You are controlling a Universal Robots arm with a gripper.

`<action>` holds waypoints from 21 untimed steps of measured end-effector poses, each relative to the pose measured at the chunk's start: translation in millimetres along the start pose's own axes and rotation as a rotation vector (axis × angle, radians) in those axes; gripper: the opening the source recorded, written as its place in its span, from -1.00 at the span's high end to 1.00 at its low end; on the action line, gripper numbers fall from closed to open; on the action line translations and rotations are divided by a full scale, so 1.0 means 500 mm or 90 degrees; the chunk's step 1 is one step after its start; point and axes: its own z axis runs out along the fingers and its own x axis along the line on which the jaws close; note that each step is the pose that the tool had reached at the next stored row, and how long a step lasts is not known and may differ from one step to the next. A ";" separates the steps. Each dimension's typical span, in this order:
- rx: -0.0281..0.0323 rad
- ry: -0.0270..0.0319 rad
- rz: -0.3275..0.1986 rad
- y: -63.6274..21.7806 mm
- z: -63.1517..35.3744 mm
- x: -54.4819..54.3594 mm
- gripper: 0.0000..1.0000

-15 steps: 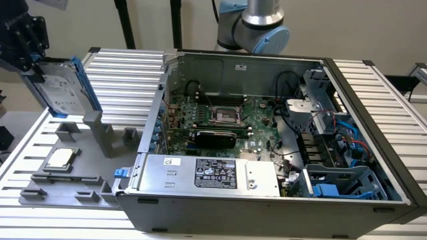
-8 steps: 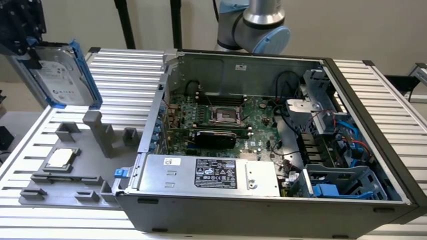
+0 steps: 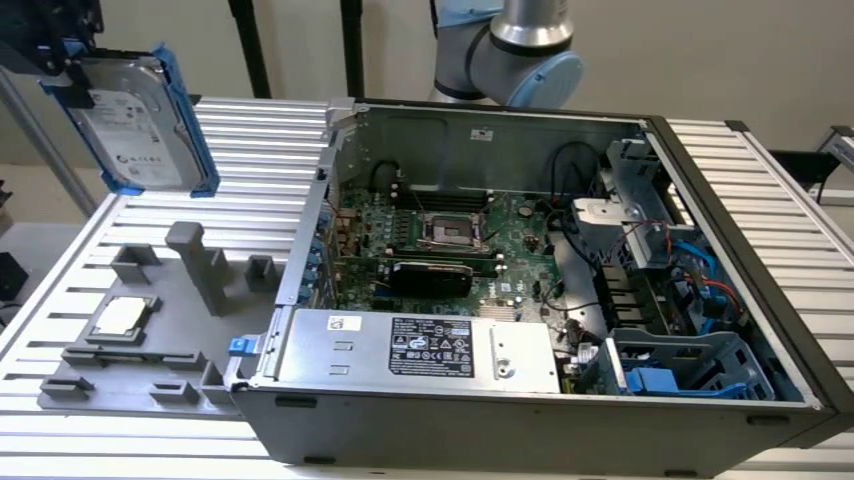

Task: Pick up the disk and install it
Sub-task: 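Pick up the disk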

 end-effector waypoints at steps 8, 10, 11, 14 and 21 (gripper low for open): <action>-0.0017 -0.0046 0.000 -0.072 -0.064 0.002 0.35; -0.0019 -0.0049 0.000 -0.090 -0.071 0.003 0.35; -0.0019 -0.0052 0.000 -0.099 -0.073 0.004 0.35; -0.0019 -0.0061 -0.001 -0.127 -0.079 0.006 0.35; -0.0020 -0.0078 -0.001 -0.190 -0.084 0.018 0.35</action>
